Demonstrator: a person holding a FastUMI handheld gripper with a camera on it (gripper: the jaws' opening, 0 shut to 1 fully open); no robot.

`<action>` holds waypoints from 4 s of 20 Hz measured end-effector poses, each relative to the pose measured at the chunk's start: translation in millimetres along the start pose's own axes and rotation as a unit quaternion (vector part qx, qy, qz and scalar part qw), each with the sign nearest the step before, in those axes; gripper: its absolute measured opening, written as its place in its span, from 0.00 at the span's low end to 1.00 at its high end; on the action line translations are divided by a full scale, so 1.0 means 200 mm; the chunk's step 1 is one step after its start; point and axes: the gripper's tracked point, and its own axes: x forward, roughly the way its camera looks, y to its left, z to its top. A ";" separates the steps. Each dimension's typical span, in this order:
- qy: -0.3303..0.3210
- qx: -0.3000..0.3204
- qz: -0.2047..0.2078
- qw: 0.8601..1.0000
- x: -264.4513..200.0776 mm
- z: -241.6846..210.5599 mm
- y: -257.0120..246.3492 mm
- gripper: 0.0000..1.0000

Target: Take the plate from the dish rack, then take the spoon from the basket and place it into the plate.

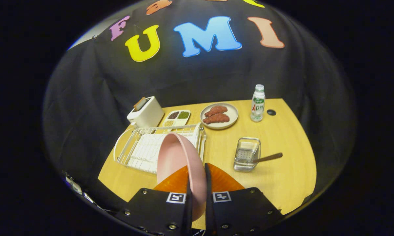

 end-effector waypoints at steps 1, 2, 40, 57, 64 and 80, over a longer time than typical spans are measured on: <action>0.013 0.007 0.014 1.000 0.01 -0.10 -0.01 0.15; 0.020 0.014 0.030 0.999 0.04 -0.18 -0.01 0.16; -0.240 -0.067 -0.128 0.960 -0.07 0.17 -0.78 0.51; -0.259 -0.052 -0.137 0.955 0.28 0.31 -0.85 0.27; -0.246 -0.075 -0.104 0.961 0.31 0.40 -0.65 0.09; -0.314 -0.129 -0.109 0.934 -0.19 0.71 -0.34 0.09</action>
